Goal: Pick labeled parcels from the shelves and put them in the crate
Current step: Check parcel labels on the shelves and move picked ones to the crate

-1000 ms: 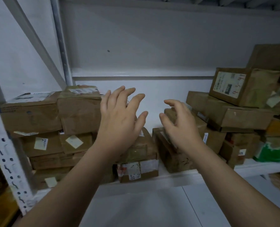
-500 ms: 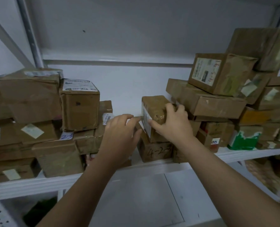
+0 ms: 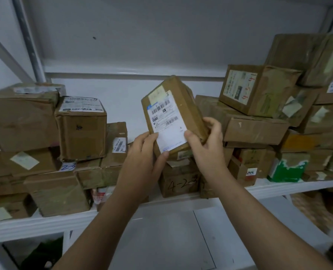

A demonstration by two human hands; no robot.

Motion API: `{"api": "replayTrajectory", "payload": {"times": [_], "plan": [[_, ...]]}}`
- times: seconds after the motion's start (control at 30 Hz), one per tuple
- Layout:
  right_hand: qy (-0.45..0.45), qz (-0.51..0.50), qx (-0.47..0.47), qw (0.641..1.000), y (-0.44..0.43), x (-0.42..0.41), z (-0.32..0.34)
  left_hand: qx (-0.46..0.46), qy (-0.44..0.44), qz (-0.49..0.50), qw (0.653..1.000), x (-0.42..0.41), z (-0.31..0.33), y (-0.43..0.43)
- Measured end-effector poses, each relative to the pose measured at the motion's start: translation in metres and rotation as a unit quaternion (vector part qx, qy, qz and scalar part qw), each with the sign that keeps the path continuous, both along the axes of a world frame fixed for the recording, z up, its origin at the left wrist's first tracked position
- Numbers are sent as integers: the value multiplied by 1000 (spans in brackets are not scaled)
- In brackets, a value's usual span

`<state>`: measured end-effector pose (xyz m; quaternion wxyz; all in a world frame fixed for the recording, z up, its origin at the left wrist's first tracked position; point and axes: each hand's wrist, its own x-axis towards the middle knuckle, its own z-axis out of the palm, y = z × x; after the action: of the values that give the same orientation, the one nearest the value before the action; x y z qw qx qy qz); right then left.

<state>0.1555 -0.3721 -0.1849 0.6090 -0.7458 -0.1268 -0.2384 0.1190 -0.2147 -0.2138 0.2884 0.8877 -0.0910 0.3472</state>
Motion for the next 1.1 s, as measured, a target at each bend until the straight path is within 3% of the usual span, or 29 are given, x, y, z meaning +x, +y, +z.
{"api": "replayTrajectory", "payload": {"times": [0.1,0.33,0.5,1.1], "plan": [[0,75,103,992,-10,-8,-10,-85,15,-58,995,-4,-1,-10],[-11,142,98,985,-17,-22,-25,-295,54,-212,930,-9,9,-22],[16,155,52,986,-18,-27,-33,-245,72,-205,945,-4,7,-13],[16,159,51,986,-20,-32,-36,-247,66,-170,952,-11,-3,-14]]}}
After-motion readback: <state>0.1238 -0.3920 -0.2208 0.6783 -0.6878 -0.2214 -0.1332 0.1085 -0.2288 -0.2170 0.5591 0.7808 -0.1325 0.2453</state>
